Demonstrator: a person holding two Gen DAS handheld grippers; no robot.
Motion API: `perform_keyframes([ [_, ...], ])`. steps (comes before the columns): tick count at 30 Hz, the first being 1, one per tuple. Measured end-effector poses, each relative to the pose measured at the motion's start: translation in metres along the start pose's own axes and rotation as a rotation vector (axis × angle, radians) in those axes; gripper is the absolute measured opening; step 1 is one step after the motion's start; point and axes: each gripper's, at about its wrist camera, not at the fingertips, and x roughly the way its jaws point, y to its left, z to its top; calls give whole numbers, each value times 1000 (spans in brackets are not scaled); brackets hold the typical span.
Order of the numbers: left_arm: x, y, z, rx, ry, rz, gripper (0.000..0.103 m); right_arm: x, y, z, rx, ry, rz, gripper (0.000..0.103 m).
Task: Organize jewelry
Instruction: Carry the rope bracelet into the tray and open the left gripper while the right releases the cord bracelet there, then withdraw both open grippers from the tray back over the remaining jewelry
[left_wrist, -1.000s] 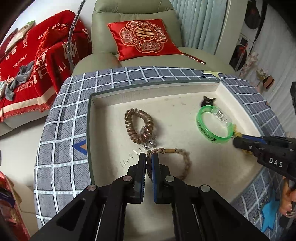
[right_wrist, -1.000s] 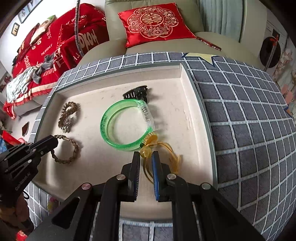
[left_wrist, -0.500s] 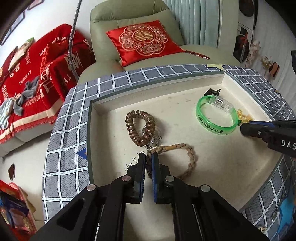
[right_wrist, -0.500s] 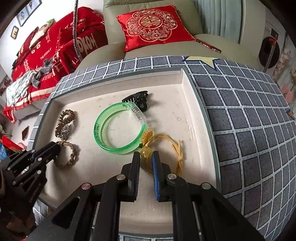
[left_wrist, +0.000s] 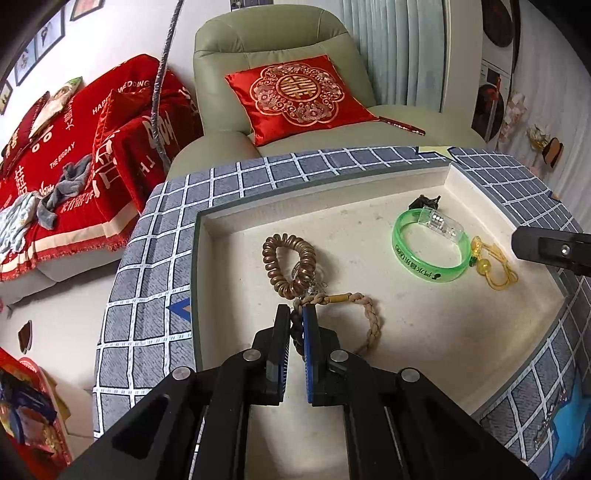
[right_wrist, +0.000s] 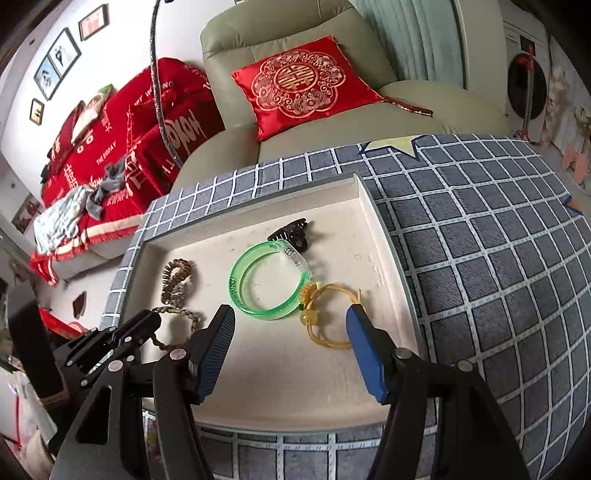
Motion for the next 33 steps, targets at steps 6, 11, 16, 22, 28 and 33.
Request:
perform_keyframes([
  [6,-1,-2,1,-3,-5,-15,21,-13,2,-5,-6,-11,-7,66],
  [11,-12,-2,3,-22,-57,15,103,-22,-1,-5,-1,-23,-20,67],
  [16,-20,-3,7,-3,-89,14,103,-28,0,-7,-8,-27,-23,67],
  [22,-39,-7,1,24,-117,24,103,-42,0,-15,5,-68,17,103],
  [28,-58,-6,-11,14,-111,34,103,-64,0,-26,40,-125,58,103],
  [33,-72,-7,-26,16,-91,23,103,-70,1,-38,36,-40,65,103],
])
